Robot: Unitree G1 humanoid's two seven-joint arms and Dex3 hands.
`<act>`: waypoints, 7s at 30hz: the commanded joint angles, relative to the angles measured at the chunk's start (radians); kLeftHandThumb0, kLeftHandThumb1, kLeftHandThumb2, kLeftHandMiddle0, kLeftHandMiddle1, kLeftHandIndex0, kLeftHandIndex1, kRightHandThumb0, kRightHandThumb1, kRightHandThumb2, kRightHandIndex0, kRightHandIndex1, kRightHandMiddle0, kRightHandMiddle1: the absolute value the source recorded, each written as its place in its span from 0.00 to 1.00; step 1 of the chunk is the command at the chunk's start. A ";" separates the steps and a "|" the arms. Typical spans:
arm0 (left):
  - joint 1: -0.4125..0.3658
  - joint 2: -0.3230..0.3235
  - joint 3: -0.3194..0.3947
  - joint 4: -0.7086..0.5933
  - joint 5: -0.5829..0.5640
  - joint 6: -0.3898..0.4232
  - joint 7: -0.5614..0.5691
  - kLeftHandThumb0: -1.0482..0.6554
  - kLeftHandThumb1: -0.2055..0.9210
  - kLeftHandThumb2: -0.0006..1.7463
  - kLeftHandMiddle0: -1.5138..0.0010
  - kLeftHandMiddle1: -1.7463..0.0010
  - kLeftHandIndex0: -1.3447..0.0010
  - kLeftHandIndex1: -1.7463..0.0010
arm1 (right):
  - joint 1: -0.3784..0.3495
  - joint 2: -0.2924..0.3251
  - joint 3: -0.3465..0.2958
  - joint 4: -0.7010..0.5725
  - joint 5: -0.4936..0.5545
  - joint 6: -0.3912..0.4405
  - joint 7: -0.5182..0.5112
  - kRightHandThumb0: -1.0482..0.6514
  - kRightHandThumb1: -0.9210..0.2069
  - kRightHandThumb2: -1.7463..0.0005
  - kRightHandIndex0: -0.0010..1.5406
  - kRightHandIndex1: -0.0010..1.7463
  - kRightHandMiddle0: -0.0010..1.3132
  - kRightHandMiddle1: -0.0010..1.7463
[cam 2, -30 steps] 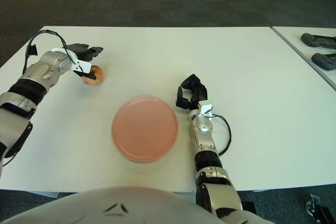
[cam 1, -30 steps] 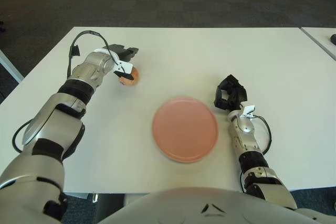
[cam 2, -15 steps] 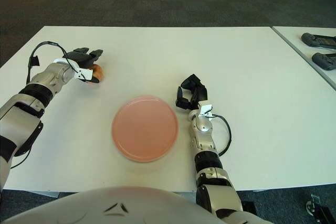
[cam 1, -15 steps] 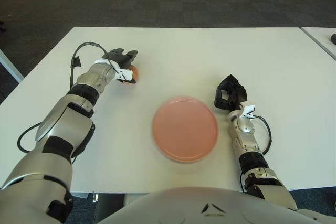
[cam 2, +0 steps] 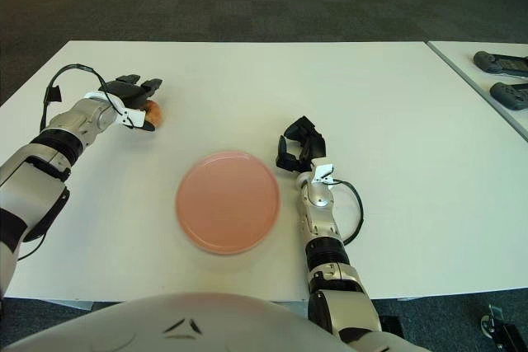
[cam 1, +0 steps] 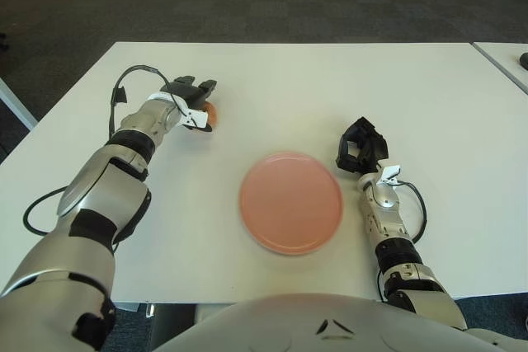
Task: Put the apple into the plate.
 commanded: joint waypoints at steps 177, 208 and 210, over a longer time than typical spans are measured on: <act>-0.064 -0.007 -0.145 -0.027 0.050 -0.003 -0.285 0.61 0.30 0.67 0.93 0.37 1.00 0.59 | 0.077 0.013 -0.019 0.029 0.015 0.025 0.038 0.34 0.54 0.25 0.75 1.00 0.47 1.00; 0.019 0.007 -0.184 -0.015 0.125 0.003 0.202 0.62 0.41 0.72 0.57 0.05 0.52 0.17 | 0.068 0.016 -0.027 0.063 0.025 -0.009 0.053 0.34 0.53 0.26 0.74 1.00 0.46 1.00; 0.026 0.007 -0.197 -0.005 0.142 0.001 0.262 0.61 0.39 0.74 0.57 0.06 0.52 0.13 | 0.069 0.016 -0.027 0.065 0.026 -0.014 0.055 0.34 0.53 0.26 0.74 1.00 0.46 1.00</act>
